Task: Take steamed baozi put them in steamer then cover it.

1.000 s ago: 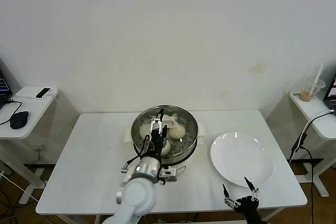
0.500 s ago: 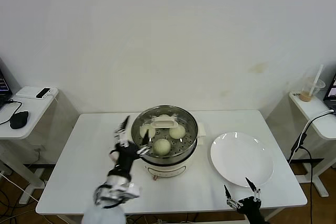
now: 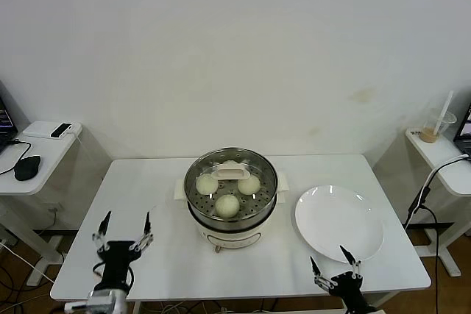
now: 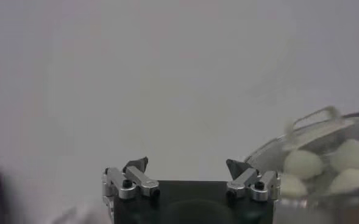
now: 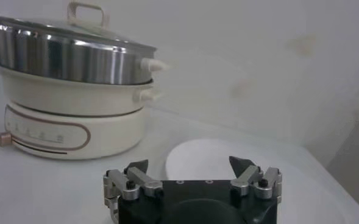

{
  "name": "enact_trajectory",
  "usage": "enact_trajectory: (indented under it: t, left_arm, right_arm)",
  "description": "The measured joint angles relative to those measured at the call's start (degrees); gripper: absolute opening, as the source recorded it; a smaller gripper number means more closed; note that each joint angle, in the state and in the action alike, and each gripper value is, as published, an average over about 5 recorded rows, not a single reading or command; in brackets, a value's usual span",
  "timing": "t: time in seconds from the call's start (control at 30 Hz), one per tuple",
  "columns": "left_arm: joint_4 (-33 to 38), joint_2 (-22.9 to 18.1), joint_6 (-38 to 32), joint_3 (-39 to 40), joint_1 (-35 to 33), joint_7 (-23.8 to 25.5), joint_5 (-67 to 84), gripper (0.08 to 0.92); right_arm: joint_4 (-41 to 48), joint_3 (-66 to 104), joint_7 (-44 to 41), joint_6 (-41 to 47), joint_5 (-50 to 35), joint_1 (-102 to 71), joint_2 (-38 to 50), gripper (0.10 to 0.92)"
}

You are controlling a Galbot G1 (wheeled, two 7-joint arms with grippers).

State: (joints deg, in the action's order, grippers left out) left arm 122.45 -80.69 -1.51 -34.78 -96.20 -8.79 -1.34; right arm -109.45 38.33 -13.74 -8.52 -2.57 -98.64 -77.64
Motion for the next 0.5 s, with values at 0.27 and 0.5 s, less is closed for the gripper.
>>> enact_trajectory:
  t: [0.27,0.5]
  left_arm:
    - [-1.08,-1.71,-2.00,-1.86,-4.72,-0.32,6.73,0.823]
    - [-1.07,-2.85,-2.40,-1.91,-7.71,-0.71,10.80,0.823]
  right_arm:
    - [-1.99,-1.81,0.80,1.03,-2.67,-1.53,2.17,0.823]
    - [-3.49,-4.07,2.95,1.24,-6.10,-2.85,5.12,0.823]
